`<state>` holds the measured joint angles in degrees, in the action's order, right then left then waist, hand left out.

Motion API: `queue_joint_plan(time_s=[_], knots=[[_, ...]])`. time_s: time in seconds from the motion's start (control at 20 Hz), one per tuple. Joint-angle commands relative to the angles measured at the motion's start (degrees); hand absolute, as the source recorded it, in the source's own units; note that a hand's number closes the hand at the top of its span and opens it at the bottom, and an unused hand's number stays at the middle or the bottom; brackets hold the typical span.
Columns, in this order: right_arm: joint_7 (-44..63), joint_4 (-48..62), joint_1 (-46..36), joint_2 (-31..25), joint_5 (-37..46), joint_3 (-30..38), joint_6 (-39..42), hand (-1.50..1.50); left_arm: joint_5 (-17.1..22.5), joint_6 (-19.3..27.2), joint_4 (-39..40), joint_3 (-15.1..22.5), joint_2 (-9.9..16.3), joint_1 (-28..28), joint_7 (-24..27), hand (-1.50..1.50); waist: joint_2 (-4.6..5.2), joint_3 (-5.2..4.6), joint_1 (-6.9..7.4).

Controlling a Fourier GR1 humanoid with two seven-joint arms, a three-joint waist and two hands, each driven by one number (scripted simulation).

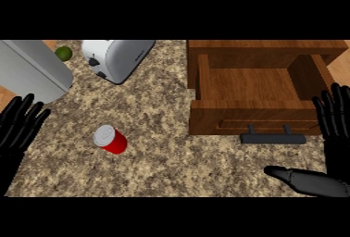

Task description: Pick up the can, place it into the drawer and close the drawer

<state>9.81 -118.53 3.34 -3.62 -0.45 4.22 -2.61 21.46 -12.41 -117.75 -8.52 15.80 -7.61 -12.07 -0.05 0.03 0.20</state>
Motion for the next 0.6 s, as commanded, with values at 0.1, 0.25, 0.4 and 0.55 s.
queue_joint_plan(time_s=[0.1, 0.25, 0.4, 0.55], knots=[[4.36, -3.11, 2.17, 0.98, 1.76, -1.11, -1.53, -1.50, 5.41, -6.85, 3.67, -6.78, 1.96, -2.80, 0.89, -1.50, -0.02, -0.05, -0.10], [5.75, -4.51, 1.22, -1.18, -2.50, 2.25, 0.96, -1.50, 10.39, -5.68, 0.93, -9.18, 3.23, -0.16, -6.86, -1.50, -0.02, -0.03, -0.16], [0.39, -2.36, 4.90, 0.72, -0.15, 0.10, 1.69, -1.50, 4.75, -1.85, -0.16, -4.66, 0.21, 3.48, -9.15, -1.50, -0.01, -0.01, -0.29], [-2.19, 2.44, 2.15, -0.48, -1.80, 3.48, 2.60, -1.50, 2.69, -5.40, 3.58, -4.26, -0.95, 2.06, -5.84, -1.50, 0.03, -0.02, -0.18]])
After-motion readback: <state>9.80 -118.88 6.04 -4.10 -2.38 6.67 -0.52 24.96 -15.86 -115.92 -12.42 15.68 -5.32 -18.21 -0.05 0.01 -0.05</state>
